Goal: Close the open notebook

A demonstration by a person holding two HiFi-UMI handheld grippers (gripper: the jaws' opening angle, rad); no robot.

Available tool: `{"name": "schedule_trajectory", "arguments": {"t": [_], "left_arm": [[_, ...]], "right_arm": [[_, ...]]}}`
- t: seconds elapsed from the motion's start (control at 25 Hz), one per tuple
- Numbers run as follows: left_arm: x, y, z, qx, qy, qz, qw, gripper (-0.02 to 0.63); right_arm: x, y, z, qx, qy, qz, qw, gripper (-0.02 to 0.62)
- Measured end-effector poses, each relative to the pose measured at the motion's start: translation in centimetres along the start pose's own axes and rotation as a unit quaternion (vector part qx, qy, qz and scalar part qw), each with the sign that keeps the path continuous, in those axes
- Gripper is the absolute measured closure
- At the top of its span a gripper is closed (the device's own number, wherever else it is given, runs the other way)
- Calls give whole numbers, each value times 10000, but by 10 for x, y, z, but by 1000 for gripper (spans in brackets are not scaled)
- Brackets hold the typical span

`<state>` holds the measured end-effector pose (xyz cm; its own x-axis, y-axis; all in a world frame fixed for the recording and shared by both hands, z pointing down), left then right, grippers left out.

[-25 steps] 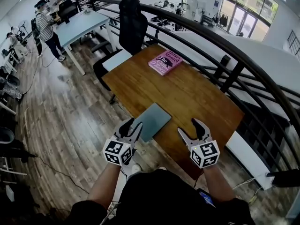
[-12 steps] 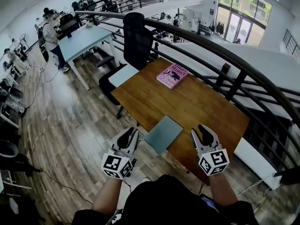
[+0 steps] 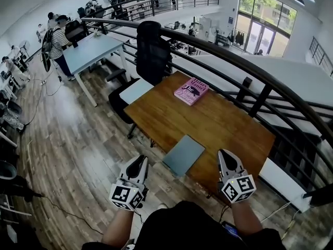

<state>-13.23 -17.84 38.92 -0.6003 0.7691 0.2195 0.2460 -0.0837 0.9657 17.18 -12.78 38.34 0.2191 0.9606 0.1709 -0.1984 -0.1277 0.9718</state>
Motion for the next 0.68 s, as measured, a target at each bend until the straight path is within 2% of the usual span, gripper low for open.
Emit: {"name": "schedule_trajectory", "arguments": {"t": [0.24, 0.68], "left_arm": [[4, -2, 7, 136, -21, 97, 9999, 562], [19, 4, 0, 114, -126, -32, 9999, 565]], "right_arm": [[5, 3, -7, -11, -105, -99, 9999, 601], [1, 12, -19, -50, -339, -311, 9989, 601]]}}
Point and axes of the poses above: the fingertips, and each gripper's own axes: x backward along the fingers, z to its right, y out of its underside, the point moved 3 cm from there along x, backward along the fingers, and after that the axes turned 13 degrees about z, right-handed, at the moved point
